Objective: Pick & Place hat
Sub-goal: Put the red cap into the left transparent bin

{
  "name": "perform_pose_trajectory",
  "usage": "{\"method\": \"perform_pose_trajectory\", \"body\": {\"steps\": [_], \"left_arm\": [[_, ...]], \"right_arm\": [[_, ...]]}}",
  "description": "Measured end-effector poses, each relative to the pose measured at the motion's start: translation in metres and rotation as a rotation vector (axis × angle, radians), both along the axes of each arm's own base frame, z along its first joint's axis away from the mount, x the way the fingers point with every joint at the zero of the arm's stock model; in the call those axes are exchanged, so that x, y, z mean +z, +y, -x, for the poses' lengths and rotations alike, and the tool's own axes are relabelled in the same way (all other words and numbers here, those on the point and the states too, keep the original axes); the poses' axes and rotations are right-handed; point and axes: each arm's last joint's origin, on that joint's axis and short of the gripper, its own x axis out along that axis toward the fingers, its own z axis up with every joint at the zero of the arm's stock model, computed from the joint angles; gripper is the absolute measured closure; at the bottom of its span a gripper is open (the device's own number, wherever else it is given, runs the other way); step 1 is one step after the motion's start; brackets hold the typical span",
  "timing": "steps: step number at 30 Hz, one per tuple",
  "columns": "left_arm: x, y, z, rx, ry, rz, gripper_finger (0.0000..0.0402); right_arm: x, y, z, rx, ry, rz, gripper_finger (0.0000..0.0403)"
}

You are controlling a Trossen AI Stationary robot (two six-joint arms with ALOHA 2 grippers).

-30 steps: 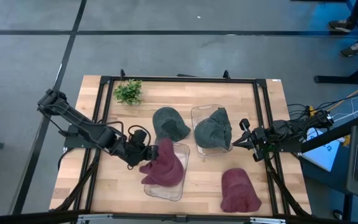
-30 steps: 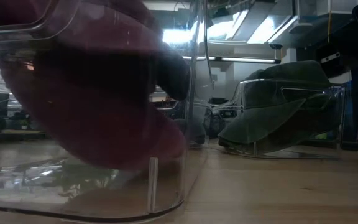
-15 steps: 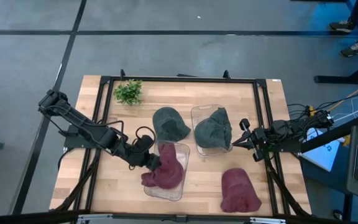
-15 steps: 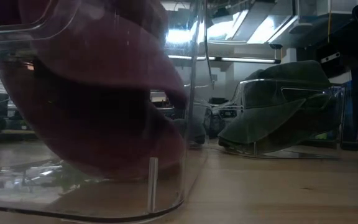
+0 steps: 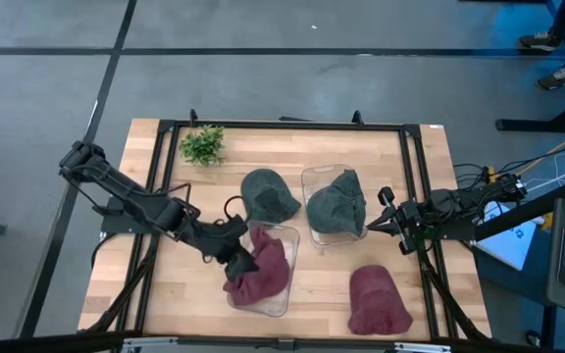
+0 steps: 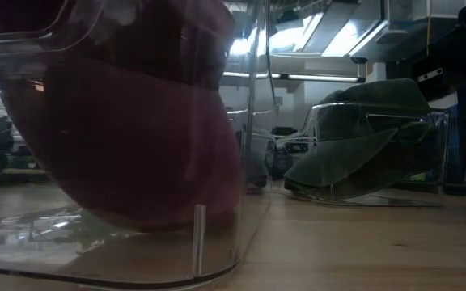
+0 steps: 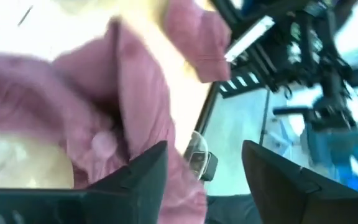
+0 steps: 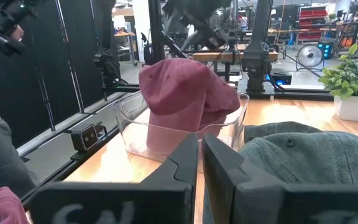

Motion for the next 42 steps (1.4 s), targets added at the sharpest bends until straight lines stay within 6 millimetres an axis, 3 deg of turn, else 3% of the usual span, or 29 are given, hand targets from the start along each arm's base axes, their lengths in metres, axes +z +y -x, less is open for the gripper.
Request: {"method": "perform_pose_trajectory", "body": {"steps": [7,13,22,26,30,38,42], "left_arm": [[0.023,0.017,0.004,-0.212,-0.185,-0.141,0.0188],[0.042,0.028,0.009,-0.349,-0.41,-0.369,0.0198],[0.05,0.029,0.017,-0.546,-0.563,-0.595,0.0201],[0.05,0.031,0.032,-0.554,-0.607,-0.7,0.0201],[0.038,0.041,0.06,-0.496,-0.62,-0.796,0.0201],[-0.014,0.065,0.11,-0.362,-0.629,-0.839,0.0202],[-0.035,0.07,0.124,-0.324,-0.675,-0.654,0.0201]], "right_arm": [[0.0,0.0,0.0,0.0,0.0,0.0,0.0377],[0.0,0.0,0.0,0.0,0.0,0.0,0.0377],[0.0,0.0,0.0,0.0,0.0,0.0,0.0377],[0.0,0.0,0.0,0.0,0.0,0.0,0.0377],[0.0,0.0,0.0,0.0,0.0,0.0,0.0377],[0.0,0.0,0.0,0.0,0.0,0.0,0.0377],[0.0,0.0,0.0,0.0,0.0,0.0,0.0377]]}}
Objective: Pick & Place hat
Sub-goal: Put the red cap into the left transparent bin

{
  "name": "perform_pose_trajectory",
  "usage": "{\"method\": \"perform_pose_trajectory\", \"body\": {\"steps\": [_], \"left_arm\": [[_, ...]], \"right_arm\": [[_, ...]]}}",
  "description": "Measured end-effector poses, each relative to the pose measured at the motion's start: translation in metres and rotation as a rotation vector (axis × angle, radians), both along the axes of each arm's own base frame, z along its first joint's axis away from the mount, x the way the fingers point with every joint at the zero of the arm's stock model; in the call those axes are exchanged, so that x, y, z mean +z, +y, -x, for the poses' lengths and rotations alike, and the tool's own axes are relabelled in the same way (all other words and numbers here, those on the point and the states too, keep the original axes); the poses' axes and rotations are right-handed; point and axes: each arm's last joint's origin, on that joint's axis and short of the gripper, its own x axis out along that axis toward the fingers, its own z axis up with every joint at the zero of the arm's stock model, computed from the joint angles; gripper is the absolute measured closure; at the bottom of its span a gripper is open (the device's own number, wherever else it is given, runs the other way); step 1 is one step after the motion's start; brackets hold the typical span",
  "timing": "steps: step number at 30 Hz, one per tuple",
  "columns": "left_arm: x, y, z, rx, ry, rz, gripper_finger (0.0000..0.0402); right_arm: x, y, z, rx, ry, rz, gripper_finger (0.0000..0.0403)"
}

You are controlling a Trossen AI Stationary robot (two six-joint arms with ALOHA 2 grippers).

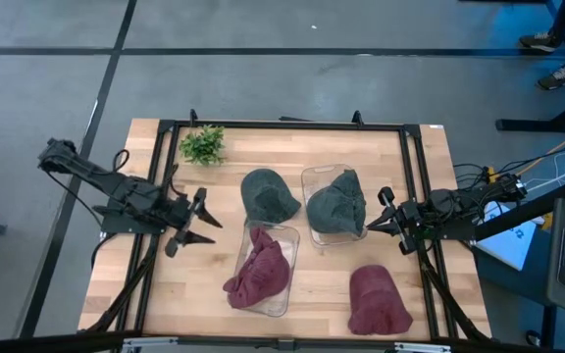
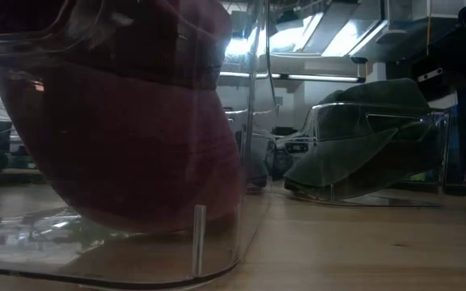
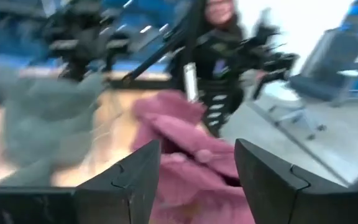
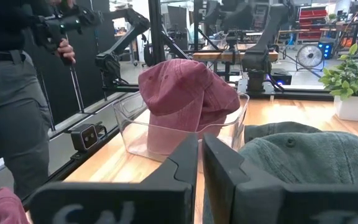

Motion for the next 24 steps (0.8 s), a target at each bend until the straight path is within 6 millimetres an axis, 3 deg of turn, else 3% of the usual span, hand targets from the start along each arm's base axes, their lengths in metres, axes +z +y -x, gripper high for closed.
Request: {"method": "perform_pose_trajectory", "body": {"steps": [4,14,19,24], "left_arm": [[-0.017,0.002,0.007,-0.057,-0.152,-0.01,0.019],[-0.076,0.009,0.019,-0.008,-0.224,-0.005,0.0191],[-0.089,0.013,0.022,0.01,-0.207,0.009,0.0188],[-0.085,0.019,0.025,0.045,-0.255,-0.016,0.019]], "right_arm": [[0.0,0.0,0.0,0.0,0.0,0.0,0.0377],[0.0,0.0,0.0,0.0,0.0,0.0,0.0377],[0.0,0.0,0.0,0.0,0.0,0.0,0.0377],[0.0,0.0,0.0,0.0,0.0,0.0,0.0377]]}}
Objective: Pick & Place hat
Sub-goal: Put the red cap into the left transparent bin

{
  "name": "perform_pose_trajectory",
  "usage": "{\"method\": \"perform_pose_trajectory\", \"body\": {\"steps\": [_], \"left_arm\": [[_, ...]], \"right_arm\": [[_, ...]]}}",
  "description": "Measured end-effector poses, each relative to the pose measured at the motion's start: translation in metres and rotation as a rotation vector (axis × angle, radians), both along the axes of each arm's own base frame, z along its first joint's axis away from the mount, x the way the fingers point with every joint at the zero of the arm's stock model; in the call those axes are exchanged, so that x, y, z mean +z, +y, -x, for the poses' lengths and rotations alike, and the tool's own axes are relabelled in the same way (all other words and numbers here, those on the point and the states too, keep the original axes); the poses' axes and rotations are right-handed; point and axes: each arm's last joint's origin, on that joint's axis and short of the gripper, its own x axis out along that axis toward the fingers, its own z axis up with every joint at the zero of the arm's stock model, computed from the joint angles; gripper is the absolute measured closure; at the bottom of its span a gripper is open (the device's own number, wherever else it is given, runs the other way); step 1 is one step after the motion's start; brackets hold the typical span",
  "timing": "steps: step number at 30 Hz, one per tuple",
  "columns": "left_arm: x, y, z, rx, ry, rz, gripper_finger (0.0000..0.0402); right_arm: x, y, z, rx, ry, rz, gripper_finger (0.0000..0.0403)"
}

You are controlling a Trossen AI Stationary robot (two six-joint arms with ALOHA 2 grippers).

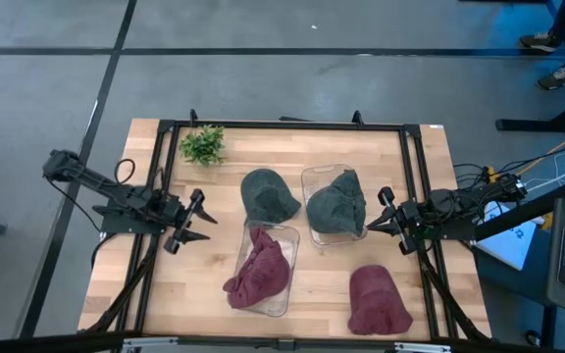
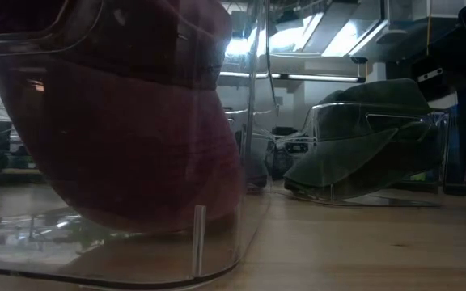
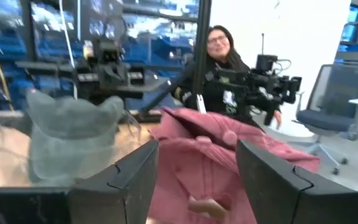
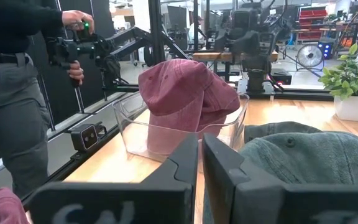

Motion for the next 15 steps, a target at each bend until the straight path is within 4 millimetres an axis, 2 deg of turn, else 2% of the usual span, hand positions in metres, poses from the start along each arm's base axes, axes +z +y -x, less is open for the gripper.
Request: {"method": "perform_pose_trajectory", "body": {"steps": [3,9,15], "left_arm": [[-0.001,0.004,0.002,0.032,-0.005,-0.044,0.0191],[-0.013,0.015,0.008,0.126,0.101,-0.108,0.0188],[-0.009,0.023,0.014,0.223,0.039,-0.114,0.0191]], "right_arm": [[0.0,0.0,0.0,0.0,0.0,0.0,0.0377],[0.0,0.0,0.0,0.0,0.0,0.0,0.0377],[0.0,0.0,0.0,0.0,0.0,0.0,0.0377]]}}
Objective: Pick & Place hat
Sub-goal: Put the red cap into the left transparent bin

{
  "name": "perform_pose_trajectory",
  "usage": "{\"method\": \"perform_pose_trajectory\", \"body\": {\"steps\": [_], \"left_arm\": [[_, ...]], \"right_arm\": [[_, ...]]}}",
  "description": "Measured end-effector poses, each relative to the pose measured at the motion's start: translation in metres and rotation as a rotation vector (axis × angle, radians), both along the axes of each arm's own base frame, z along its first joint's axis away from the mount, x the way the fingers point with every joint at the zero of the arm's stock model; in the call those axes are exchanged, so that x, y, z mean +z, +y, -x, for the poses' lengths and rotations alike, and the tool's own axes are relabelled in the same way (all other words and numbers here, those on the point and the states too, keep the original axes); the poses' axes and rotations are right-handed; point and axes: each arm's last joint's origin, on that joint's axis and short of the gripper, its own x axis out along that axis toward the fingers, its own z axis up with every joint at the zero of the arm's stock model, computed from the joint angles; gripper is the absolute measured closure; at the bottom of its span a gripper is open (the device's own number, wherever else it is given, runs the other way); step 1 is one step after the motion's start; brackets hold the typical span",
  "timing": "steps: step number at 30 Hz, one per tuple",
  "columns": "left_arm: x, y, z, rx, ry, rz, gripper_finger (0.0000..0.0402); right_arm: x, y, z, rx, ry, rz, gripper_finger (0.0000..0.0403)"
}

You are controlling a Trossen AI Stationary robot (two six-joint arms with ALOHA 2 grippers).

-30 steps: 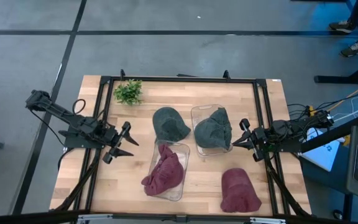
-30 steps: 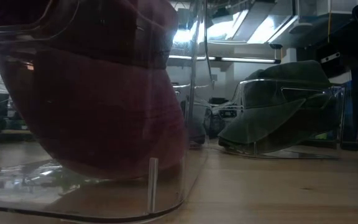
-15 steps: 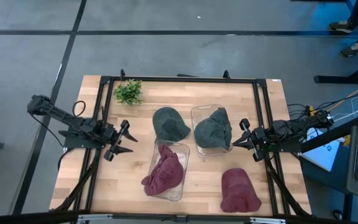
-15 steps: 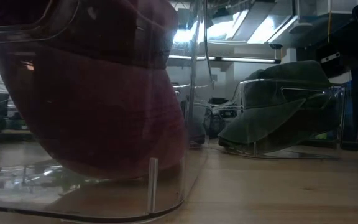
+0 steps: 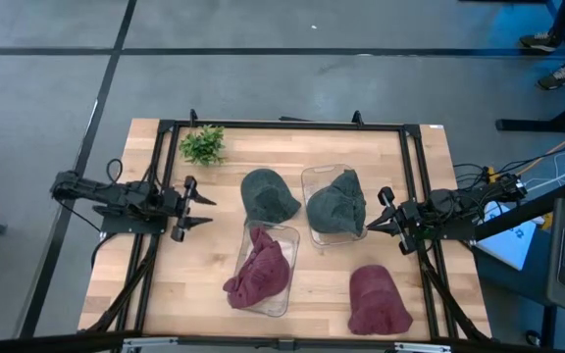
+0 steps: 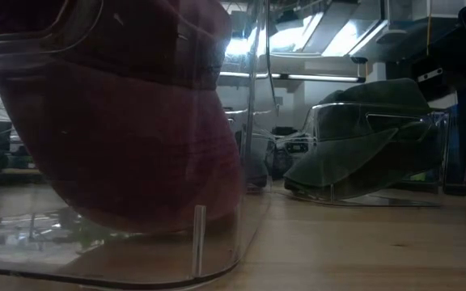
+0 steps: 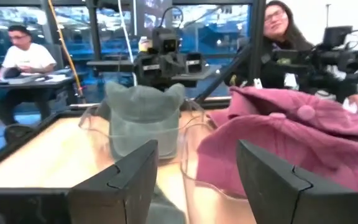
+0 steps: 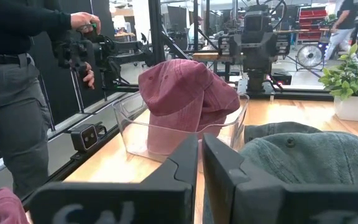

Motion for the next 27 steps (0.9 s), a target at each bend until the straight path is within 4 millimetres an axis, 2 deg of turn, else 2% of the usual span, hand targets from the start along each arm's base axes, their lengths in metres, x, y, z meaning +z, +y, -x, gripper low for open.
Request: {"method": "perform_pose_trajectory", "body": {"steps": [27], "left_arm": [[-0.0026,0.0012,-0.001,-0.024,0.03,0.024,0.0189]], "right_arm": [[0.0,0.0,0.0,0.0,0.0,0.0,0.0377]]}}
